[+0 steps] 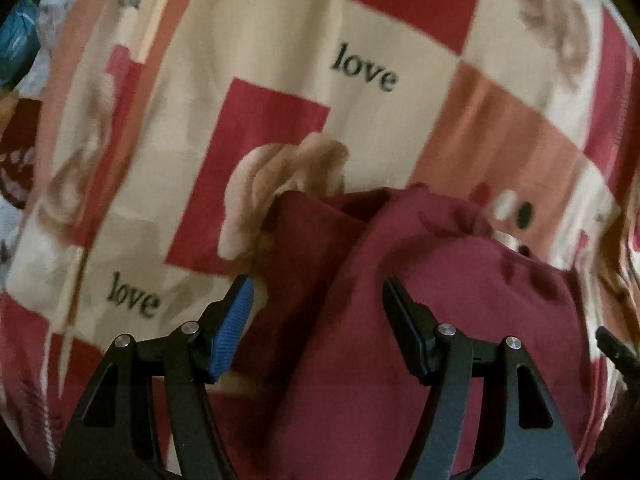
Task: Fold small clothes
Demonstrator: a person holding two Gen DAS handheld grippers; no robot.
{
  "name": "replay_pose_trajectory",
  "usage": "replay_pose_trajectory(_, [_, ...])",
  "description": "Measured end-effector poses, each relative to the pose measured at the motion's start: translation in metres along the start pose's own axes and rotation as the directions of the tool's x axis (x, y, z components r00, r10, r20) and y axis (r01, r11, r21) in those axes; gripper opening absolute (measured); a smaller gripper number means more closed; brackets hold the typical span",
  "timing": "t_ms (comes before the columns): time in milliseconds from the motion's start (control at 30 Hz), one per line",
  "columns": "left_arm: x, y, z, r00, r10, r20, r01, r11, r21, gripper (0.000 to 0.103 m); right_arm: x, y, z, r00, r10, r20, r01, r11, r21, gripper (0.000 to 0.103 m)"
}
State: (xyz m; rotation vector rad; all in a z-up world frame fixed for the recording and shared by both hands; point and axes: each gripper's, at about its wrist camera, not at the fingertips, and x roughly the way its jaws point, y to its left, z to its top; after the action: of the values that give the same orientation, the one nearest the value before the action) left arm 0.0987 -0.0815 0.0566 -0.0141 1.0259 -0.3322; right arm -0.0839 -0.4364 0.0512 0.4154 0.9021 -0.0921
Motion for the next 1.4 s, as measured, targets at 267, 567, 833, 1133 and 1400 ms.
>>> replay_pose_trajectory(267, [-0.033,0.009,-0.037,1.0,0.025,0.006,-0.025,0.999,0.048,0.067,-0.007,-0.004,-0.033,0.998,-0.032,-0.046,0.035,0.998,0.051,0.064])
replay_pose_trajectory(567, [-0.033,0.0,-0.066,0.998,0.064,0.014,-0.065,0.994,0.088,0.067,-0.02,0.034,-0.034,0.999,-0.023,-0.034,0.022,0.999,-0.036,0.065])
replay_pose_trajectory(833, [-0.02,0.009,-0.075,0.998,0.054,-0.016,-0.053,0.996,0.077,0.067,-0.003,0.056,-0.031,0.99,-0.101,-0.094,0.092,0.991,-0.1,0.067])
replay_pose_trajectory(1133, [-0.013,0.03,-0.08,0.996,-0.053,-0.069,0.052,0.999,-0.013,0.068,0.052,0.166,0.019,0.989,0.106,-0.106,-0.129,0.96,-0.249,0.06])
replay_pose_trajectory(1400, [-0.007,0.033,-0.076,0.995,-0.071,-0.074,0.071,0.997,-0.008,0.071,0.166,0.242,0.05,0.987,0.035,-0.155,-0.086,0.937,-0.339,0.049])
